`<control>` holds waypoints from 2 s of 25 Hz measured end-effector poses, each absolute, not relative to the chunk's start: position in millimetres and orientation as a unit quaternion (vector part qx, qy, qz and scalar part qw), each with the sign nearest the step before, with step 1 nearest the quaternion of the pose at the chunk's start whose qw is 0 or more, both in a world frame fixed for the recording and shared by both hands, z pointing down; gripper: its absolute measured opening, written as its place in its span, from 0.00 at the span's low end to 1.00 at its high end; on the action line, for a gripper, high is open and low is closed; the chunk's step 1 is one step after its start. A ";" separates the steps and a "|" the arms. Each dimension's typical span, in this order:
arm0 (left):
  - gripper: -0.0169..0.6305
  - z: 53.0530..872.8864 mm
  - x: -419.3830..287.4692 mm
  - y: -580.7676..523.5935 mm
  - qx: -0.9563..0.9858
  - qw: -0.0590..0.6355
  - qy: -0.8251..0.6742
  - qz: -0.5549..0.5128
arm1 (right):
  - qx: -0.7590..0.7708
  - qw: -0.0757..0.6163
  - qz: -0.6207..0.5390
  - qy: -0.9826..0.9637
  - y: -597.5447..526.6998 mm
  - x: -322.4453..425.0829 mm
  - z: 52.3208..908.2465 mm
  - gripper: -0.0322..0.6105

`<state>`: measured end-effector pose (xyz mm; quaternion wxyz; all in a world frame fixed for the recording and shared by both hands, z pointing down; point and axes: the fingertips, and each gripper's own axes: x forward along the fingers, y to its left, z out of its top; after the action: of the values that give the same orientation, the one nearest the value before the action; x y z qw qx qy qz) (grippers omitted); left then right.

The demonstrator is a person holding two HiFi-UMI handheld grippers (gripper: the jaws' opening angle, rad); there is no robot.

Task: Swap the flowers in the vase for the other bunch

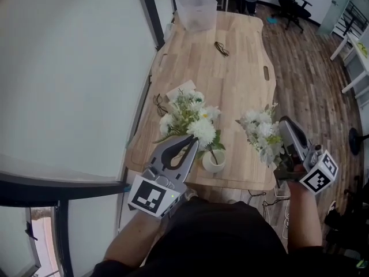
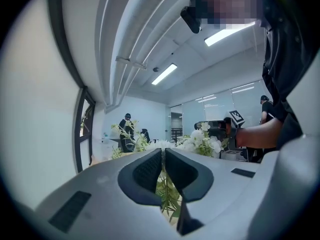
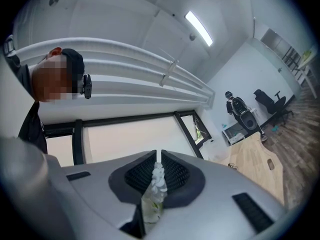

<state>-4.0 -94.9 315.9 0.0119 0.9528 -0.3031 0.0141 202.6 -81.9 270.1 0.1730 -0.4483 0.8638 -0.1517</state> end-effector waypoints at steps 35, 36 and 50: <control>0.06 269.0 -107.9 -136.4 0.914 -0.041 -0.404 -0.014 | -0.338 0.241 -0.167 0.894 -96.4 110.9 233.9 0.12; 0.06 268.9 -110.8 -136.4 0.910 -0.042 -0.413 -0.012 | -0.330 0.242 -0.171 0.897 -98.8 108.8 233.4 0.12; 0.06 281.4 -151.9 -122.3 0.870 -0.042 -0.492 0.012 | -0.246 0.226 -0.203 0.920 -115.6 65.7 236.8 0.12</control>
<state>-151.9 -122.3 281.4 -0.0424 0.8698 -0.4915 0.0125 65.7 -115.6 236.8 0.2260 -0.2463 0.9204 -0.2030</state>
